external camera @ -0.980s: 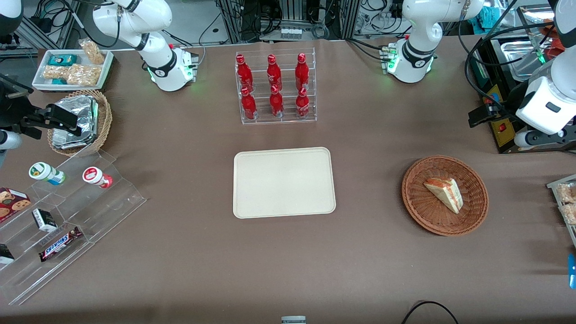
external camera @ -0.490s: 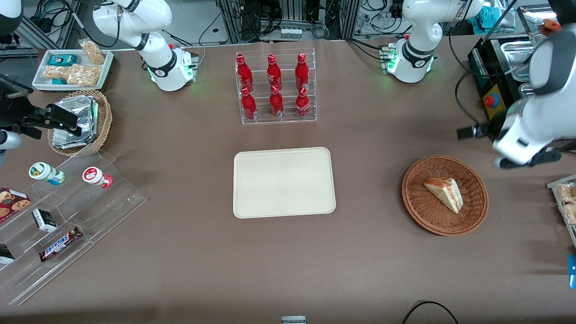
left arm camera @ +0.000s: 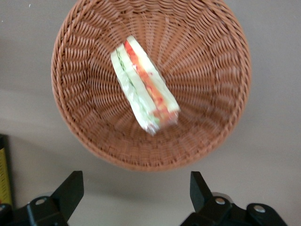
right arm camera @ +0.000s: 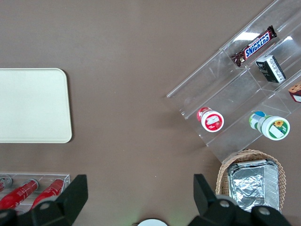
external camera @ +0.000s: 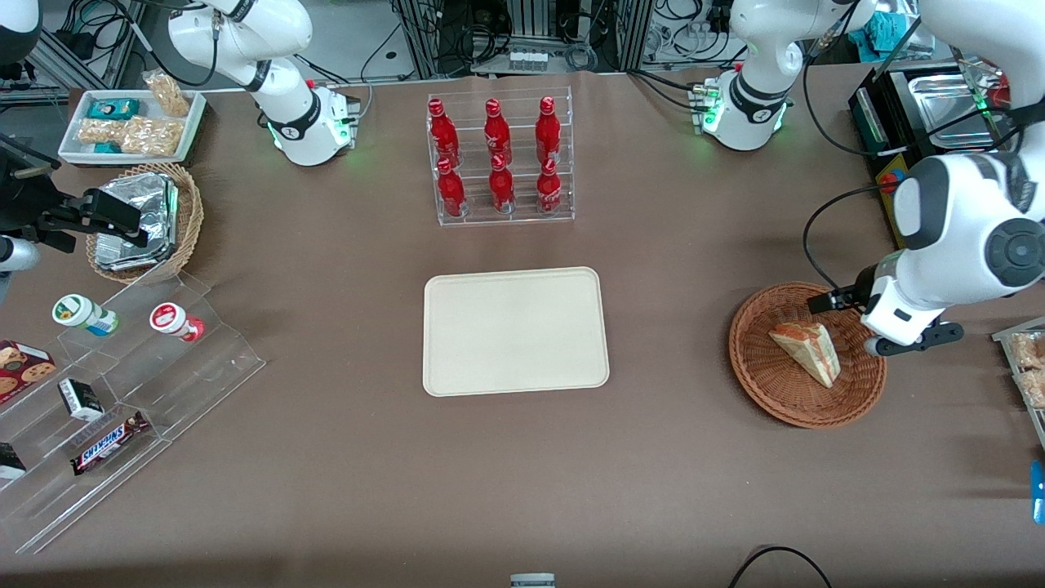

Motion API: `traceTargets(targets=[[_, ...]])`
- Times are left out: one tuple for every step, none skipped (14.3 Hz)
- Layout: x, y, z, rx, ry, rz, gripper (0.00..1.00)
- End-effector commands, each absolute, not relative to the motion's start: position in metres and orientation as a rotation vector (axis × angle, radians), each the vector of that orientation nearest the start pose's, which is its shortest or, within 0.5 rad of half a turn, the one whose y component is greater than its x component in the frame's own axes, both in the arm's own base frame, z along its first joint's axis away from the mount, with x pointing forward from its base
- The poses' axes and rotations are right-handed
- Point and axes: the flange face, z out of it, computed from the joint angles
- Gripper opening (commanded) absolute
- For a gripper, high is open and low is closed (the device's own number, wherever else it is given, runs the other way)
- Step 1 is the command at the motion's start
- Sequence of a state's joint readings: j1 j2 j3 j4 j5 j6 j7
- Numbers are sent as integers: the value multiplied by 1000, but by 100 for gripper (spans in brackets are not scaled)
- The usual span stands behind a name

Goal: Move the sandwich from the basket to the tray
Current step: 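Close the left gripper on the wrapped sandwich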

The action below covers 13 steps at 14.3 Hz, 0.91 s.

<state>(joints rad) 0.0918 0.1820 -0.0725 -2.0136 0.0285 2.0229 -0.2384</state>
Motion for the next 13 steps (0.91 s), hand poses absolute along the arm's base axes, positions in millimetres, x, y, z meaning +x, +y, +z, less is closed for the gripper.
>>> traceTargets(targets=[[557, 24, 337, -3042, -670, 143, 100], [560, 20, 330, -3000, -844, 113, 100], [564, 16, 322, -2944, -1027, 88, 100], [568, 14, 318, -2886, -1201, 41, 100], [570, 13, 313, -2842, -1324, 11, 100], [571, 12, 310, -2804, -1433, -28, 100], [573, 11, 302, -2770, -1520, -52, 100], [575, 10, 294, -2733, -1600, -65, 100], [578, 5, 285, -2712, -1652, -77, 100], [578, 3, 276, -2708, -1659, -71, 100], [577, 4, 268, -2700, -1661, -51, 100], [576, 4, 261, -2694, -1657, -30, 100], [574, 3, 253, -2687, -1653, -4, 100]])
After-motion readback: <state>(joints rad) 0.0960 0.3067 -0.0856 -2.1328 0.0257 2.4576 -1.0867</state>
